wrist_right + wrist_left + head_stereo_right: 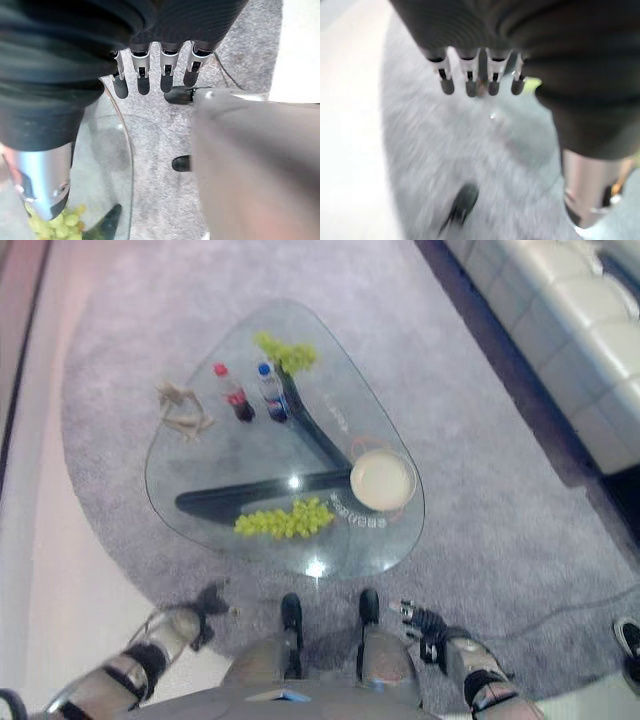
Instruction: Pick up fruits into the plate
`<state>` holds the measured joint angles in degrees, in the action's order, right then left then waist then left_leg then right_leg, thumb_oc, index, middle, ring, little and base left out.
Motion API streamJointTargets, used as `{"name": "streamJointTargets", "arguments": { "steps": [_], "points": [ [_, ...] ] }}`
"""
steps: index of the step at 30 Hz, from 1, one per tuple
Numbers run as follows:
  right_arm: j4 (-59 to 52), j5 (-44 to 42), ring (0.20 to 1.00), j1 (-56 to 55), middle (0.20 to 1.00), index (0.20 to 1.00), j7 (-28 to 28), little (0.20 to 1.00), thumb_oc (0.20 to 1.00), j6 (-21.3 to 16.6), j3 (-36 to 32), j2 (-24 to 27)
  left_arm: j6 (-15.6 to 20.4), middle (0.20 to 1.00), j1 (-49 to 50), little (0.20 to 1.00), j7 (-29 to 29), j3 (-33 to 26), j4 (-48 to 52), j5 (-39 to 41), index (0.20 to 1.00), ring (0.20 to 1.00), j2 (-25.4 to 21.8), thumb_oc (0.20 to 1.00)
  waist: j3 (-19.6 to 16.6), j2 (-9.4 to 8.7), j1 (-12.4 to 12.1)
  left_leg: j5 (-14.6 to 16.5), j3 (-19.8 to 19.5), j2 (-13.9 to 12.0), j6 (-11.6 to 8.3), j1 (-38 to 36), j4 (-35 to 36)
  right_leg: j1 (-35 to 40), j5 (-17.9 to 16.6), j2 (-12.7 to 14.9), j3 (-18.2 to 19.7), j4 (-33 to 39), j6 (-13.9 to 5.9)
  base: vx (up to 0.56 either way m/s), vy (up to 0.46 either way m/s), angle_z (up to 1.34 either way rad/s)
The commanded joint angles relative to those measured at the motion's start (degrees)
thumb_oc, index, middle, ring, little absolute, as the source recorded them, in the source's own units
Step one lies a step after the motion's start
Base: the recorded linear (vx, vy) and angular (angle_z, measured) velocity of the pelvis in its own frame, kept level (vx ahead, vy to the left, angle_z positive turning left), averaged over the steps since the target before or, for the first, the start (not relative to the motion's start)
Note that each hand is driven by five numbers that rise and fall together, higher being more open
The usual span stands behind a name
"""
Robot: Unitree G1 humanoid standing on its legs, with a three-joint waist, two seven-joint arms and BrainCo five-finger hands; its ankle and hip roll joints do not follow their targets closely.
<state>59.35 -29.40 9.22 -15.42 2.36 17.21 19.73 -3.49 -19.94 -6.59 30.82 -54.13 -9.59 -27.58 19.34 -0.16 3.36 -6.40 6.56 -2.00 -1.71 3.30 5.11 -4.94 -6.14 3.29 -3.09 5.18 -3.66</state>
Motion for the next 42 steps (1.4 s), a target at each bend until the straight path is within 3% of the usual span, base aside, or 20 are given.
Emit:
{"name": "streamJointTargets", "arguments": {
  "steps": [1,5,11,20,21,28,34,35,40,41,42],
  "points": [
    [-2.4,-4.4,1.000,3.2,1.000,1.000,0.0,1.000,1.000,0.7,1.0,2.7,1.2,1.000,-7.9,1.000,-2.7,1.5,-0.1,-3.1,1.000,1.000,-3.1,1.000,3.4,1.03,0.7,8.4,0.1,0.3,0.96,-0.3,-2.9,-2.7,6.0,0.3,1.0,-7.1,-1.46,-0.03,0.006,-0.17],
    [-3.7,-6.3,1.000,7.2,1.000,1.000,0.7,1.000,1.000,0.8,0.9,3.7,1.6,1.000,-15.1,1.000,-5.2,4.4,0.1,-2.7,1.000,1.000,-5.2,1.000,6.6,1.74,1.9,7.8,-0.1,0.4,0.53,2.6,-3.3,-6.0,6.1,-0.2,1.0,-8.2,-0.81,-0.09,0.002,-0.08],
    [-2.6,-9.8,1.000,14.6,1.000,1.000,2.6,1.000,1.000,0.0,2.8,2.2,2.2,1.000,-24.2,1.000,-10.6,6.5,-7.2,-2.9,1.000,1.000,-3.5,1.000,10.4,1.31,3.4,7.1,-0.2,0.1,-0.22,7.7,-5.2,-12.1,6.4,-1.4,1.4,-11.4,0.16,-0.05,-0.027,-0.08],
    [0.2,-14.0,1.000,20.8,1.000,1.000,5.8,1.000,1.000,-0.6,4.8,-0.7,-1.2,1.000,-31.8,1.000,-11.9,12.3,-14.0,-8.5,1.000,1.000,0.1,1.000,10.5,0.78,4.7,6.4,-0.3,0.0,-0.78,15.3,-7.7,-20.5,6.7,-2.9,1.9,-15.1,0.83,-0.02,-0.055,-0.07],
    [0.7,-14.4,1.000,20.4,1.000,1.000,6.0,1.000,1.000,-2.4,4.8,-1.5,-1.2,1.000,-31.8,1.000,-12.9,13.4,-15.6,-9.1,1.000,1.000,1.3,1.000,10.5,0.75,5.0,6.5,-0.2,0.0,-1.01,16.8,-8.9,-21.9,6.7,-3.4,2.4,-15.9,0.92,-0.03,-0.027,-0.08],
    [-2.5,-14.4,1.000,11.3,1.000,1.000,0.2,1.000,1.000,-11.8,3.8,-1.3,-6.9,1.000,-30.4,1.000,-18.6,12.8,-17.2,-10.6,1.000,1.000,3.5,1.000,10.5,-0.31,8.0,7.2,1.0,-0.2,-0.57,20.9,-11.1,-27.1,7.0,-4.9,4.7,-18.6,0.72,-0.03,0.011,-0.17],
    [-3.8,-17.6,1.000,10.6,1.000,1.000,-0.8,1.000,1.000,-12.7,3.7,-2.0,-9.7,1.000,-32.1,1.000,-20.1,13.4,-20.6,-14.6,1.000,1.000,4.8,1.000,10.5,-1.05,8.9,7.4,1.1,-0.1,-0.74,22.8,-12.8,-28.9,7.3,-5.0,4.9,-20.1,0.75,-0.02,-0.031,-0.04],
    [-4.2,-19.3,1.000,10.9,1.000,1.000,-1.3,1.000,1.000,-12.9,3.6,-2.4,-11.8,1.000,-33.0,1.000,-20.8,13.7,-22.2,-17.3,1.000,1.000,5.2,1.000,10.5,-1.47,9.2,7.6,1.2,-0.1,-0.86,24.1,-14.0,-30.1,7.3,-4.9,4.8,-20.9,0.74,-0.04,-0.065,-0.05],
    [-4.7,-22.8,1.000,11.4,1.000,1.000,-2.6,1.000,1.000,-13.1,3.8,-3.1,-15.7,1.000,-34.3,1.000,-22.0,14.0,-24.0,-20.0,1.000,1.000,5.7,1.000,10.5,-2.17,9.6,7.9,1.3,-0.3,-1.09,26.6,-16.1,-32.4,7.3,-5.0,4.7,-22.1,0.81,-0.04,-0.056,-0.01],
    [-5.1,-24.0,1.000,11.5,1.000,1.000,-3.0,1.000,1.000,-13.2,3.8,-3.6,-17.2,0.762,-34.7,0.762,-23.1,13.7,-24.6,-20.8,0.762,0.762,5.8,0.762,10.5,-2.53,9.7,8.0,1.3,-0.3,-1.12,27.7,-17.0,-33.3,7.2,-5.0,4.7,-22.5,0.87,-0.05,-0.060,0.00],
    [-5.3,-24.6,1.000,11.6,1.000,1.000,-3.2,1.000,1.000,-13.3,3.8,-3.7,-17.5,0.200,-34.8,0.200,-23.6,13.6,-24.9,-21.3,0.200,0.200,5.9,0.200,10.5,-2.69,9.7,8.1,1.4,-0.3,-1.12,28.2,-17.4,-33.8,7.2,-5.0,4.6,-22.7,0.88,-0.04,-0.047,-0.01]
  ]
}}
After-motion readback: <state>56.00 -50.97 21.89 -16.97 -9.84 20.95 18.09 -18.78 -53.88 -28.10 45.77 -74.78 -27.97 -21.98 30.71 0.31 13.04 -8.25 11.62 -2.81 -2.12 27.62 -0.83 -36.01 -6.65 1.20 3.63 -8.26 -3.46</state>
